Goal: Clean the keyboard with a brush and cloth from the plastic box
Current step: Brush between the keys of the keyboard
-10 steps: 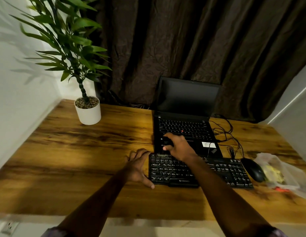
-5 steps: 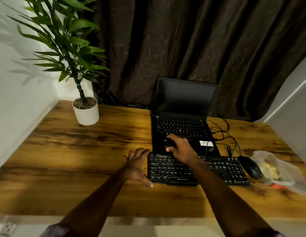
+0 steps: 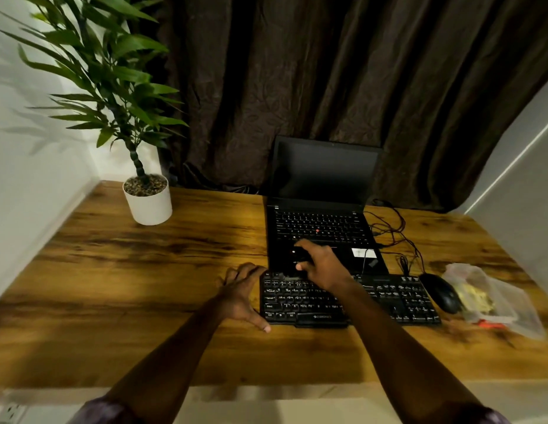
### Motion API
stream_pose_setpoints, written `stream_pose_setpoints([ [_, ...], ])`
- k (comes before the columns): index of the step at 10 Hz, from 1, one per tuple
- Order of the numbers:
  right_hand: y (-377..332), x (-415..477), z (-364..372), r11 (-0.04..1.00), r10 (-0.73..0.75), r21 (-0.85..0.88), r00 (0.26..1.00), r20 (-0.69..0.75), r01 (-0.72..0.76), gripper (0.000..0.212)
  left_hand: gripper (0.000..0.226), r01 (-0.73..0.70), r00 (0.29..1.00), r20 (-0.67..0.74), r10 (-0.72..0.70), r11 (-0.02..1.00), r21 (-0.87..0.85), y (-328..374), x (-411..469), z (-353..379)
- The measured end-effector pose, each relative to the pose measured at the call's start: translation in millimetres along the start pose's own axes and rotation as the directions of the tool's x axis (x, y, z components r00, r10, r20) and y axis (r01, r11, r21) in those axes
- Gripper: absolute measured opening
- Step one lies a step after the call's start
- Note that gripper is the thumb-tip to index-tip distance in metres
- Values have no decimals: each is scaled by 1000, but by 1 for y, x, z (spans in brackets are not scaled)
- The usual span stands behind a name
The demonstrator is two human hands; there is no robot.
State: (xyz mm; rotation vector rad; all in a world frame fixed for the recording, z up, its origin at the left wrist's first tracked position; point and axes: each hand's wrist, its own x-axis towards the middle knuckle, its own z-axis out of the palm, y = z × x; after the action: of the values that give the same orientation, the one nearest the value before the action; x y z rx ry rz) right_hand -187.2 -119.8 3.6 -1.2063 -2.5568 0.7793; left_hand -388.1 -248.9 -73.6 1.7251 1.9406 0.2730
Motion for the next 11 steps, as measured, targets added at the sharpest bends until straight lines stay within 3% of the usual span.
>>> stream_pose_setpoints([
  [4,-18,14,9,992,-62,111,998,11,60,42,143,62,996,59,-60,997,-38,9,-6,-7],
  [6,7,14,-13,998,-46,38,997,63,43,44,139,87,994,64,-83,994,-59,23,-11,-16],
  [7,17,14,-19,998,-53,48,996,65,50,42,149,228,966,173,-191,948,-224,20,-13,-15],
  [8,13,15,-15,993,-86,82,994,70,80,43,161,227,964,180,-198,960,-164,9,1,-1],
  [9,2,19,-6,985,-123,134,989,78,112,45,158,120,985,127,-116,992,-31,24,2,-13],
  [10,2,21,-6,982,-118,161,989,85,103,46,144,126,982,139,-125,992,2,38,4,-19],
  [11,20,18,-19,988,-103,122,991,80,93,43,158,85,984,154,-90,996,37,45,8,-21],
])
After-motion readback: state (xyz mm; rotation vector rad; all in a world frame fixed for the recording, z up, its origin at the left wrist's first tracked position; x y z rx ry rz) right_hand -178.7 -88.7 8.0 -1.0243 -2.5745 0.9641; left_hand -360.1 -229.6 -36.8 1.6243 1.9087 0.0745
